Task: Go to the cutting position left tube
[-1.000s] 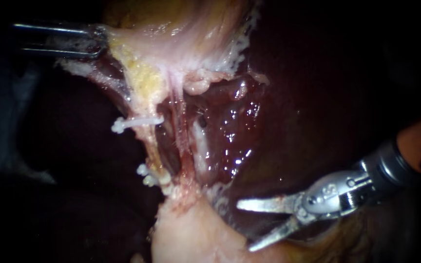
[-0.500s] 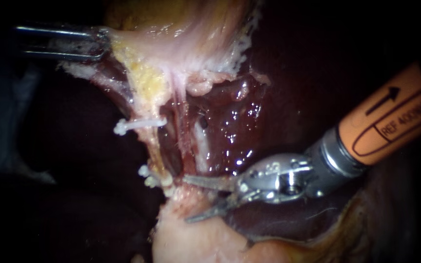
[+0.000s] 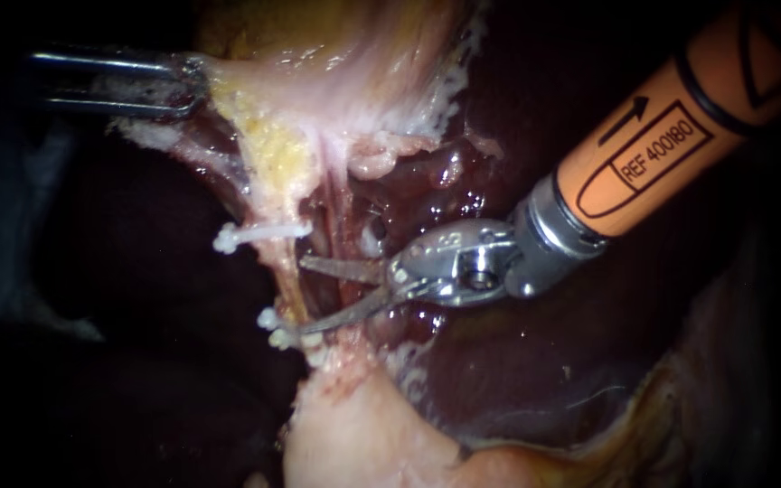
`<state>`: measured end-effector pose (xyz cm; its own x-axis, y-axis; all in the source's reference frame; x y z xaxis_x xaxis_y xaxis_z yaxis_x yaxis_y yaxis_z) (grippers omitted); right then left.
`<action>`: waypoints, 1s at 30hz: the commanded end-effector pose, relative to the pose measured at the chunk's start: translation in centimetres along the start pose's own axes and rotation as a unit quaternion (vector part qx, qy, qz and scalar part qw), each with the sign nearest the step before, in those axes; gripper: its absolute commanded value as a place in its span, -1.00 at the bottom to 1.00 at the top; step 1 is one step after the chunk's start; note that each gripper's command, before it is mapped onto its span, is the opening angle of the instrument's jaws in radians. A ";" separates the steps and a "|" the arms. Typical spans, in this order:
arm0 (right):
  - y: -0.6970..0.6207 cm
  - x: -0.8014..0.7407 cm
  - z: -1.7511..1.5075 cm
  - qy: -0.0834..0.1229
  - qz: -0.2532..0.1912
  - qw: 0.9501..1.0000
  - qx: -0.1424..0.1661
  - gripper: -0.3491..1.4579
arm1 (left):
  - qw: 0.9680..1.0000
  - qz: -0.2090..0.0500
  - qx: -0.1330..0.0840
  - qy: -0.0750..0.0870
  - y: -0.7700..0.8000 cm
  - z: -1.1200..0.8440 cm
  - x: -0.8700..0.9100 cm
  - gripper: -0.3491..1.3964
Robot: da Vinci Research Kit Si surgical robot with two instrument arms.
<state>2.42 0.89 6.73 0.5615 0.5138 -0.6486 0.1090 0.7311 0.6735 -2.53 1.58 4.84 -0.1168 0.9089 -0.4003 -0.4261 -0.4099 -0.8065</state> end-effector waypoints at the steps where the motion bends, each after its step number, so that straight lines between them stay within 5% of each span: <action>1: 0.02 -0.01 0.00 0.000 0.000 1.000 0.000 0.95 | 1.000 0.000 0.000 0.000 0.00 0.00 0.00 -1.00; 9: 0.13 -0.02 0.02 0.005 0.000 1.000 -0.001 0.95 | 1.000 0.000 0.000 0.000 0.00 0.01 -0.01 -1.00; 21: 0.01 0.13 0.19 0.031 -0.021 0.998 0.056 0.88 | 1.000 0.000 0.000 0.000 0.01 0.03 -0.01 -1.00; 30: 0.07 0.30 0.43 0.044 -0.022 0.998 0.031 0.88 | 1.000 0.000 0.000 0.000 0.01 0.05 -0.01 -1.00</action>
<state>2.98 0.91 6.74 0.4797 0.5242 -0.7036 0.1788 0.7267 0.6633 -2.58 1.57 4.85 -0.1170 0.9087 -0.4007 -0.4251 -0.4105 -0.8067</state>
